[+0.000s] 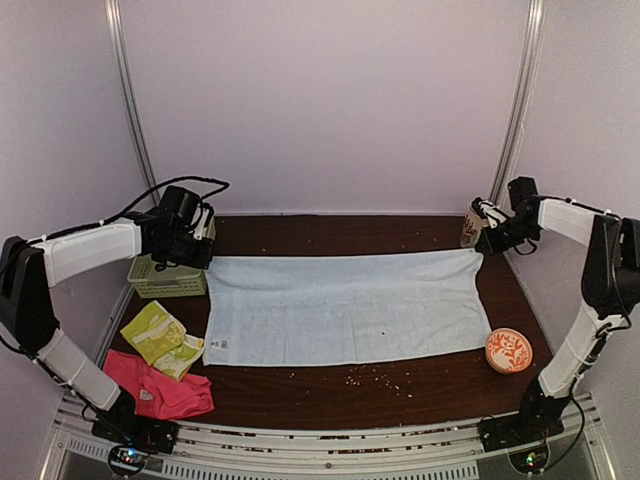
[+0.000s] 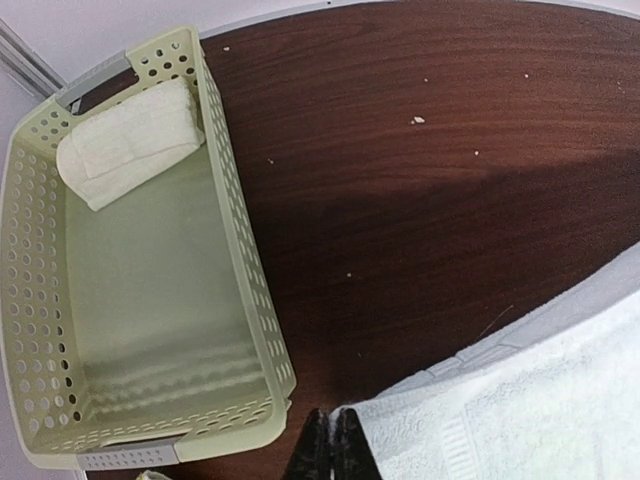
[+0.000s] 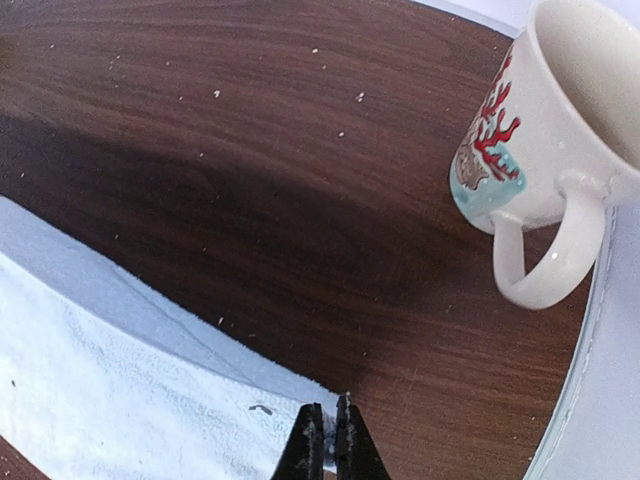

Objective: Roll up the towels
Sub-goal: Fold the towel at the center of the board, then move the towel to the center of the board.

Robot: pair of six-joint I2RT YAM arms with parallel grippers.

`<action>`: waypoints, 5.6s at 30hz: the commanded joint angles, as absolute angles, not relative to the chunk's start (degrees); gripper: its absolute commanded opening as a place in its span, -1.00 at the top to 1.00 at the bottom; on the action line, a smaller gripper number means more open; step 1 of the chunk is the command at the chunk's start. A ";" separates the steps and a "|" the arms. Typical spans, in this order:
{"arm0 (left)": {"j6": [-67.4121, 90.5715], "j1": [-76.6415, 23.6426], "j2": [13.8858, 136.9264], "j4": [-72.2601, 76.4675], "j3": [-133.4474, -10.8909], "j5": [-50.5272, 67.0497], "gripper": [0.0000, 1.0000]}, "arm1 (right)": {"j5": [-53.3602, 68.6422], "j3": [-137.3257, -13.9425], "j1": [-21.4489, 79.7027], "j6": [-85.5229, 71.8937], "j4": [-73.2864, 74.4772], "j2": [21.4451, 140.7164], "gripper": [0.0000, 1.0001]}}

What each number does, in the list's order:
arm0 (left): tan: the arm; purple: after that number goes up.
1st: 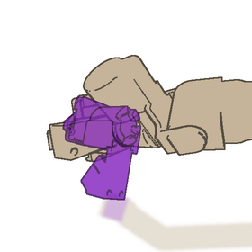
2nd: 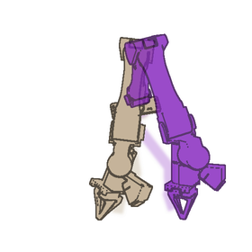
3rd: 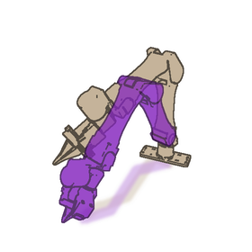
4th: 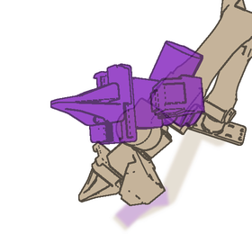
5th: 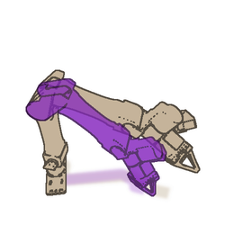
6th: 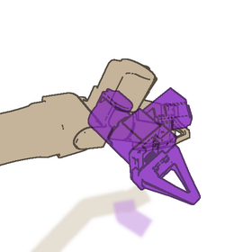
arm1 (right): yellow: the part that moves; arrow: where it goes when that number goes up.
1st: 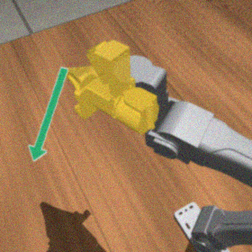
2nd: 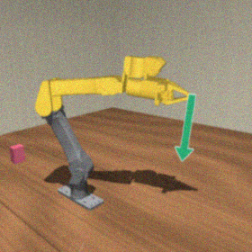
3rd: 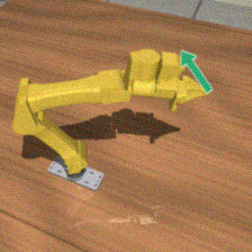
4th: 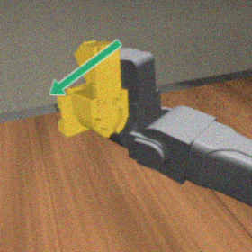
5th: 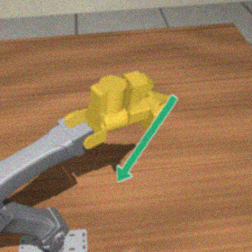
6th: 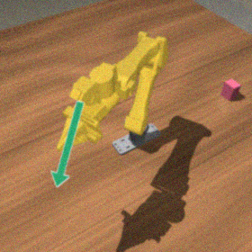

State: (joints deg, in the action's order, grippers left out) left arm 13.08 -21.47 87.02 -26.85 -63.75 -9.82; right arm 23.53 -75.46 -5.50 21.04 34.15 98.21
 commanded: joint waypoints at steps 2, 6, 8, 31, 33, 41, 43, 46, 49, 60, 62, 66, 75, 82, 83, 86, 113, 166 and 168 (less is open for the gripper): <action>12.60 -21.40 82.94 -28.96 -61.00 -8.29 1.00 | 25.46 -70.37 -5.93 24.11 36.37 93.58 1.00; 13.38 -21.39 80.86 -31.40 -58.85 -6.77 1.00 | 25.84 -66.45 -5.98 26.02 38.01 90.65 1.00; 13.65 -21.44 79.91 -32.47 -57.75 -6.21 1.00 | 26.16 -64.81 -5.98 27.59 39.38 89.22 1.00; 15.48 -21.38 79.28 -50.35 -56.39 5.41 1.00 | 22.81 -60.74 -8.27 42.79 53.46 85.66 1.00; 14.96 -21.39 80.01 -51.73 -56.63 7.32 1.00 | 22.24 -60.85 -8.43 45.24 54.09 86.12 1.00; 15.11 -21.44 83.08 -53.73 -56.20 6.54 1.00 | 24.15 -61.65 -8.45 50.02 57.02 88.89 1.00; 15.19 -21.40 84.07 -53.87 -56.46 5.76 1.00 | 24.25 -61.75 -8.45 50.57 57.41 89.78 1.00; 14.96 -21.41 84.80 -53.85 -56.50 6.13 1.00 | 24.28 -61.59 -8.45 51.54 58.12 90.90 1.00; 14.62 -21.42 84.99 -53.96 -56.54 6.41 1.00 | 24.17 -61.42 -8.44 51.94 57.87 91.72 1.00; 13.46 -21.42 84.44 -55.67 -57.65 9.56 1.00 | 23.99 -62.93 -7.38 58.07 62.52 95.53 1.00; 13.53 -21.42 83.86 -56.42 -58.77 8.50 1.00 | 23.99 -63.43 -7.38 58.87 63.55 95.24 1.00; 13.12 -21.38 82.62 -58.40 -60.83 6.66 1.00 | 23.93 -65.00 -7.42 60.22 65.39 93.92 1.00; 13.54 -21.44 83.15 -63.26 -64.83 1.24 1.00 | 22.92 -64.62 -7.38 61.96 66.86 95.15 1.00; 10.16 -22.73 79.86 -59.48 -69.19 0.16 1.00 | 22.51 -64.68 -7.30 62.53 67.66 95.93 1.00; 10.32 -22.76 79.52 -59.72 -68.73 0.62 1.00 | 22.48 -64.71 -7.29 62.64 67.60 95.88 1.00; 11.75 -22.76 81.16 -63.59 -66.75 2.17 1.00 | 22.50 -64.89 -7.06 62.68 67.71 96.49 1.00; 19.09 -21.23 93.02 -52.27 -67.70 -7.57 0.17 | 19.71 -75.32 -6.06 42.11 50.91 104.71 0.20; 15.11 -30.72 94.75 -29.37 -60.04 10.11 0.93 | 15.35 -69.22 -9.90 23.63 36.35 95.04 -1.00; 14.95 -32.51 94.81 -29.44 -59.14 12.47 1.00 | 18.24 -70.36 -9.93 26.07 40.82 97.18 -0.97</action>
